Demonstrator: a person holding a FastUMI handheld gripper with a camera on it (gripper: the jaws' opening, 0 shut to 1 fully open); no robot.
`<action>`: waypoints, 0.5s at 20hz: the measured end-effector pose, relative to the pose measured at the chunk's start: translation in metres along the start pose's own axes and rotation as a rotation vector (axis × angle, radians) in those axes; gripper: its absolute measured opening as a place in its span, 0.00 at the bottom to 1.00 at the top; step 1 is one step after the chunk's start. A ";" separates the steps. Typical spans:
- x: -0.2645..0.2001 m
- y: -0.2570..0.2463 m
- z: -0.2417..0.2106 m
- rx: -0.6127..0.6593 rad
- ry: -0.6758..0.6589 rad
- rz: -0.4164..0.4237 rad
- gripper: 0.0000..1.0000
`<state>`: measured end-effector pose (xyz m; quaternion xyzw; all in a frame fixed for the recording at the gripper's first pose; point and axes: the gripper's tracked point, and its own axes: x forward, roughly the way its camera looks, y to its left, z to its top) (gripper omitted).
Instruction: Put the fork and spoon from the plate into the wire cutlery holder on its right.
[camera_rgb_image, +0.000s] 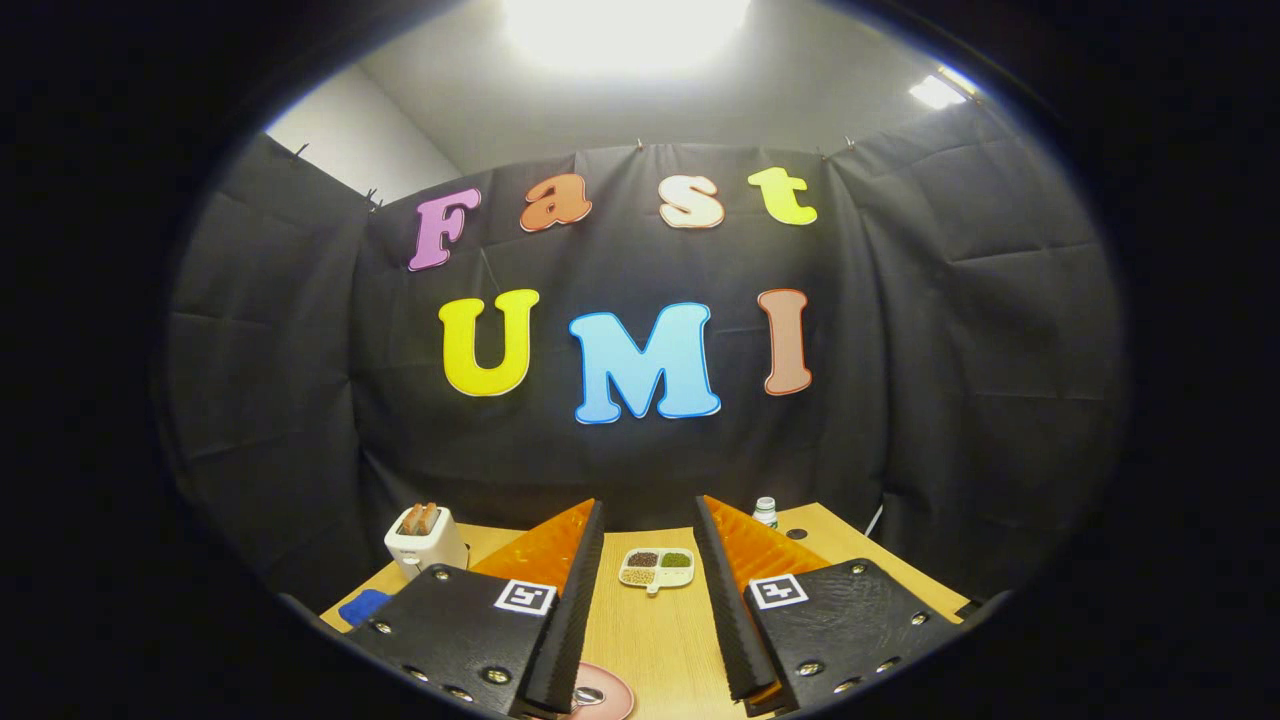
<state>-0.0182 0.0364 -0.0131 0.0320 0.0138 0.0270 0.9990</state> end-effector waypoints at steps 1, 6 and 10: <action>0.000 0.001 0.000 -0.003 0.002 0.003 0.56; -0.001 0.004 -0.007 -0.004 0.022 0.018 0.56; 0.003 0.012 -0.022 -0.015 0.066 0.047 0.56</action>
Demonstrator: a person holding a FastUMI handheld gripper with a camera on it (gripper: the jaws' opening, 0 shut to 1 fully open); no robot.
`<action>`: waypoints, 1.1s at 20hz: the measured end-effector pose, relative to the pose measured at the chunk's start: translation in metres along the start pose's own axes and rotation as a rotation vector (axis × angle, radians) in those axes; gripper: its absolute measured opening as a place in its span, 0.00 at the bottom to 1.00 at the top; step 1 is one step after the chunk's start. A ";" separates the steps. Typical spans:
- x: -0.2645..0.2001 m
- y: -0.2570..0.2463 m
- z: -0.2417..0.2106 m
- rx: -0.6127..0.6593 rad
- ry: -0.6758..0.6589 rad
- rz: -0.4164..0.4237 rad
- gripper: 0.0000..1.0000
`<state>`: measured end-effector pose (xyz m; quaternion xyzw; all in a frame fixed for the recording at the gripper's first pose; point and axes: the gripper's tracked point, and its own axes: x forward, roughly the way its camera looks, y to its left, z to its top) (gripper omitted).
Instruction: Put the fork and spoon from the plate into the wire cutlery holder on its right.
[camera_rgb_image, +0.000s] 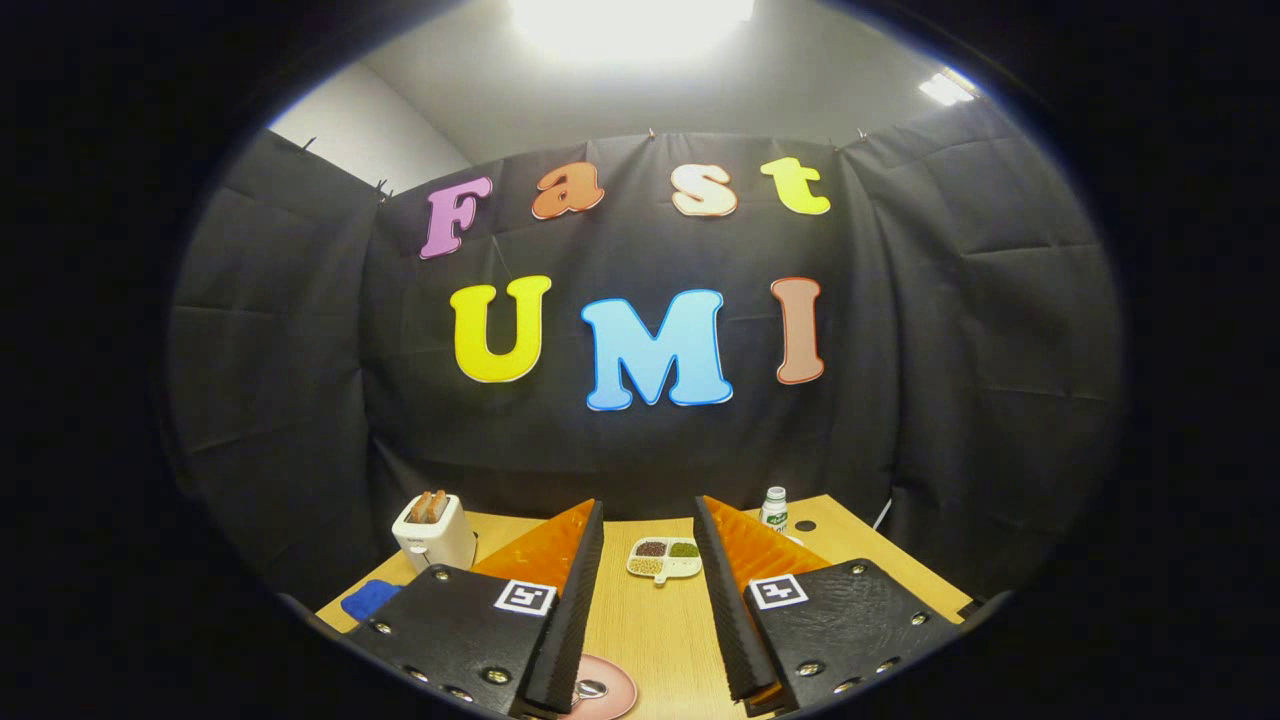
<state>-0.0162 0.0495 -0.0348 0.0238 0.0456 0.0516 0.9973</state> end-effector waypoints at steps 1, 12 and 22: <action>0.002 0.003 -0.007 -0.008 0.021 0.013 0.56; 0.016 0.049 -0.155 -0.073 0.463 0.202 0.56; -0.004 0.090 -0.288 0.055 0.901 0.250 0.56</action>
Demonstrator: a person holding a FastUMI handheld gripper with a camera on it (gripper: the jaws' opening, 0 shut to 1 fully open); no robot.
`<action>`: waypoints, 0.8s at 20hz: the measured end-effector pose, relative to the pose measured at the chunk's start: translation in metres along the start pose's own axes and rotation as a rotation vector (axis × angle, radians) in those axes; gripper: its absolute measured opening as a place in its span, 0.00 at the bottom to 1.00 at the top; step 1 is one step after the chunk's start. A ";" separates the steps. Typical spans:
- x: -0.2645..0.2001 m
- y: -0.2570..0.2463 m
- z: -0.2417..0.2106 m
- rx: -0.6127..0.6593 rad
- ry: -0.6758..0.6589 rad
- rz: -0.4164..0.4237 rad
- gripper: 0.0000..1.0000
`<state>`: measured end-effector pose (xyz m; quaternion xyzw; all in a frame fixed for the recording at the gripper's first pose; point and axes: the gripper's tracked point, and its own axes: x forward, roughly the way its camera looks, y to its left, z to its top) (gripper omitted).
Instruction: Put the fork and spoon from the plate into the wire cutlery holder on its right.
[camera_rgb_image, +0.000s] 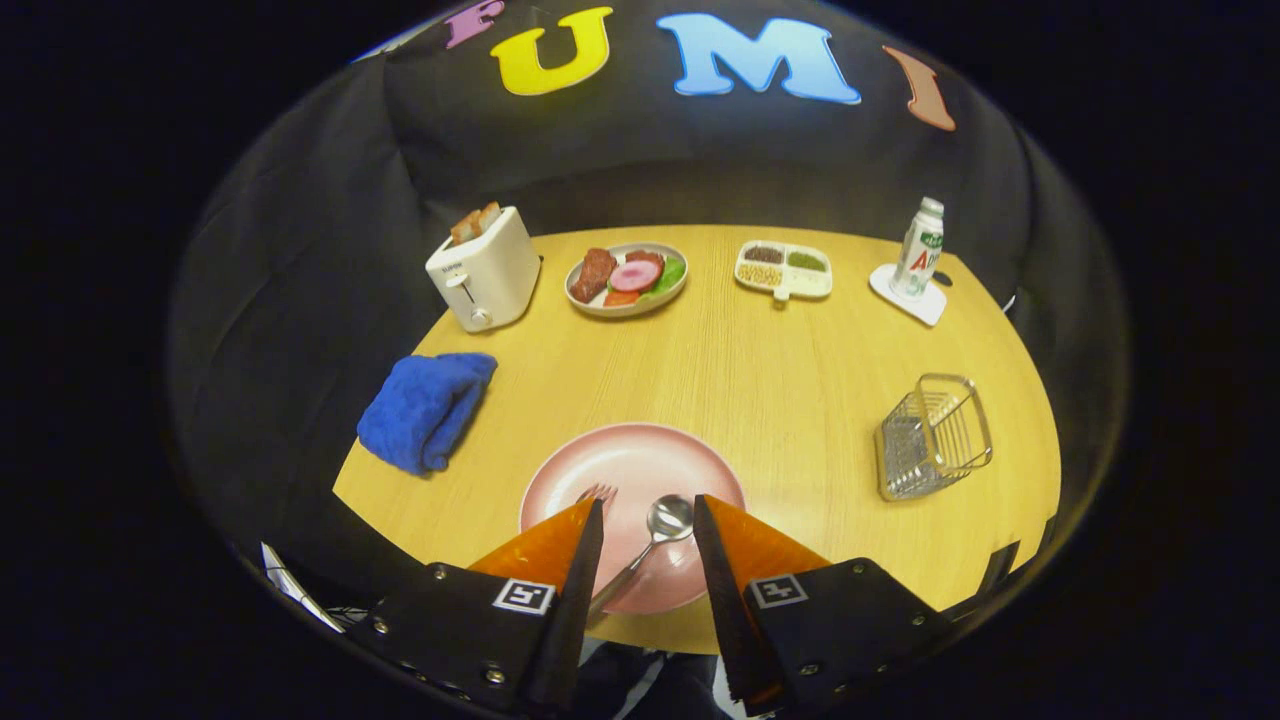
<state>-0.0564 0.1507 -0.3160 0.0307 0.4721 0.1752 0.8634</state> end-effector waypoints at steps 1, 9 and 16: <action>0.007 0.002 -0.010 0.039 0.045 0.010 0.56; 0.050 -0.008 -0.064 0.153 0.257 -0.033 0.56; 0.063 -0.004 -0.084 0.104 0.307 -0.029 0.52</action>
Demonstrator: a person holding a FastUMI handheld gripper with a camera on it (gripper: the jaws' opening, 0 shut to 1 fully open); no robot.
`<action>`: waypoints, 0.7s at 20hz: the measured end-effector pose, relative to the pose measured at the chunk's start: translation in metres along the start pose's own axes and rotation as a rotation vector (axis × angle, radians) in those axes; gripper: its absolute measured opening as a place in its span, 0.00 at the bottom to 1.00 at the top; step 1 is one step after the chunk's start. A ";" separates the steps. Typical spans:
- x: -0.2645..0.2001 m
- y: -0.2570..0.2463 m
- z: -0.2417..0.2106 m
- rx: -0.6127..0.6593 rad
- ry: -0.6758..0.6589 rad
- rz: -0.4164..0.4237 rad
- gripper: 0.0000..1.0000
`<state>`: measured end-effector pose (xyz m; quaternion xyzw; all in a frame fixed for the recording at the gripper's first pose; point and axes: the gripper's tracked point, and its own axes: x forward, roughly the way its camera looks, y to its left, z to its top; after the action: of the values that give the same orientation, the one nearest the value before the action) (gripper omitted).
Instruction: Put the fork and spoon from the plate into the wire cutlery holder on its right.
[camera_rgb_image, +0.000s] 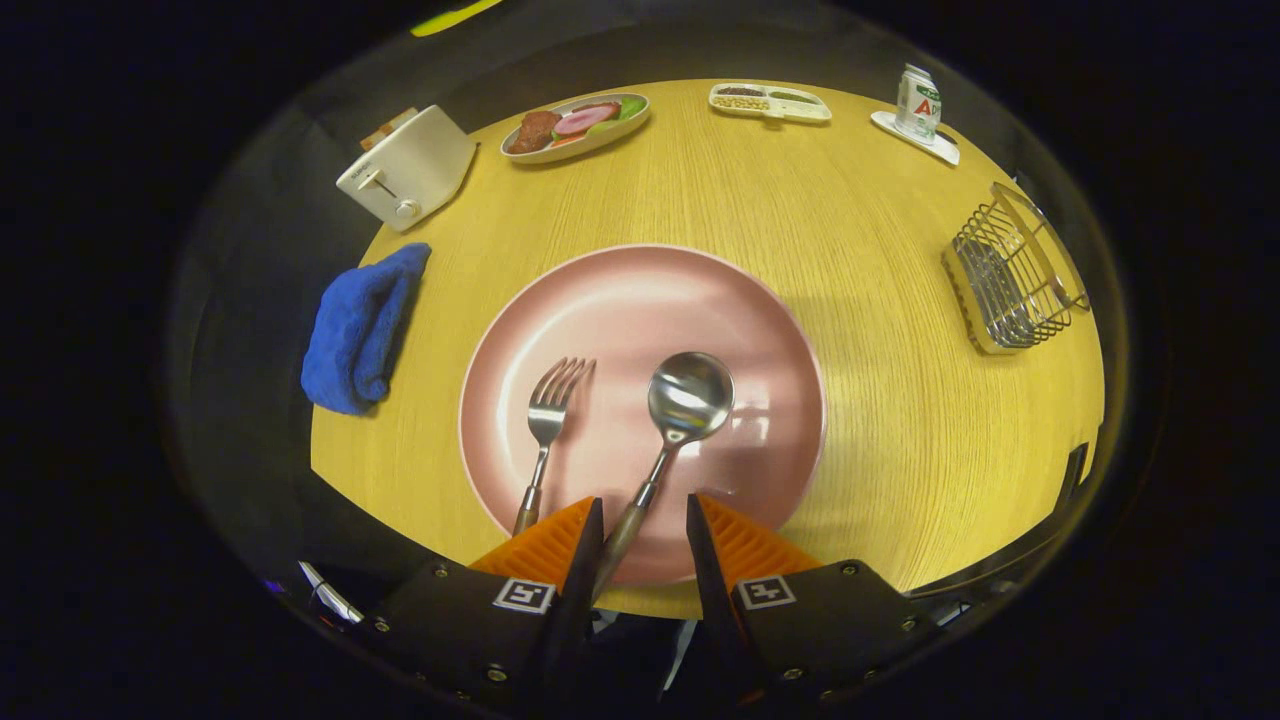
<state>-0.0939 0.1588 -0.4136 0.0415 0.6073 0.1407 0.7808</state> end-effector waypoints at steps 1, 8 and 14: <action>0.003 0.003 0.000 -0.002 0.002 0.017 0.52; 0.004 0.008 -0.001 0.035 0.016 0.072 0.06; -0.003 0.010 0.013 0.081 -0.036 0.120 0.06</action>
<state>-0.0836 0.1685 -0.4050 0.1117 0.5947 0.1617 0.7796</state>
